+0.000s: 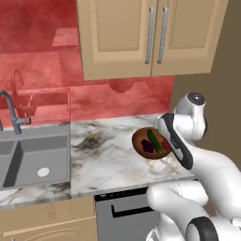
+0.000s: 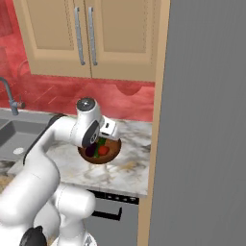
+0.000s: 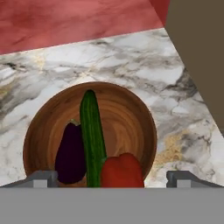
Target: Take the eggplant, cucumber, and bell pepper from the freezer and place them in the bowl on the counter.
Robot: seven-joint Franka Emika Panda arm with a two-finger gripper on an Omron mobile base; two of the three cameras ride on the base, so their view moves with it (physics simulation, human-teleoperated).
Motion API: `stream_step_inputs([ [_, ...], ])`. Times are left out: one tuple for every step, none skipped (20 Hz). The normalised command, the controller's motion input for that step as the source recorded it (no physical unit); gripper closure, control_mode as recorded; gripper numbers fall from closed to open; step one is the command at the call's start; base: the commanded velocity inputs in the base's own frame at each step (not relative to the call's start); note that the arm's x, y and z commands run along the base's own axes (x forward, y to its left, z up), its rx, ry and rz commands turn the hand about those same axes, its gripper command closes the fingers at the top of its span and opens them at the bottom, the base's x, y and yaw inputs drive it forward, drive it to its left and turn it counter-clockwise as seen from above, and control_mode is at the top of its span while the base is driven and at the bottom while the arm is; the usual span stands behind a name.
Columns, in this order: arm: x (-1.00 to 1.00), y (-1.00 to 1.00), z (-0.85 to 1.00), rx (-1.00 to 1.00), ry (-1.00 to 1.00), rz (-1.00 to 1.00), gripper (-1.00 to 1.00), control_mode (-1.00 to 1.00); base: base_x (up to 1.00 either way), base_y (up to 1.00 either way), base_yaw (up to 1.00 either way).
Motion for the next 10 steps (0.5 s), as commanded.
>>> stream_step_inputs([
  [-0.56, 0.04, 0.64, -0.01, -0.09, 0.0, -1.0, -1.0, 0.0, 0.0, 0.0],
  [-0.64, 0.0, 0.69, 0.0, -0.06, -0.01, -1.0, -1.0, 0.0, 0.0, 0.0],
  [-0.62, 0.0, 0.65, -0.02, -0.09, -0.05, -1.0, -1.0, 0.0, 0.0, 0.0],
  [-0.57, 0.0, 0.68, -0.02, -0.11, -0.03, -1.0, -1.0, 0.0, 0.0, 0.0],
  [-0.64, 0.0, 0.77, 0.0, -0.02, -0.01, -1.0, -1.0, 0.0, 0.0, 0.0],
  [-0.62, 0.0, 0.76, 0.0, -0.01, -0.01, -1.0, -1.0, 0.0, 0.0, 0.0],
  [-0.6, 0.0, 0.84, 0.0, 0.0, -0.01, -1.0, -1.0, 0.0, 0.0, 0.0],
  [-0.7, 0.06, 0.89, 0.0, 0.0, 0.0, -1.0, -1.0, 0.0, 0.0, 0.0],
  [-0.68, 0.2, 0.62, -0.06, 0.0, -0.01, -1.0, -1.0, 0.0, 0.0, 0.0],
  [-0.6, 0.23, 0.73, -0.03, 0.0, 0.0, -1.0, -1.0, 0.0, 0.0, 0.0],
])
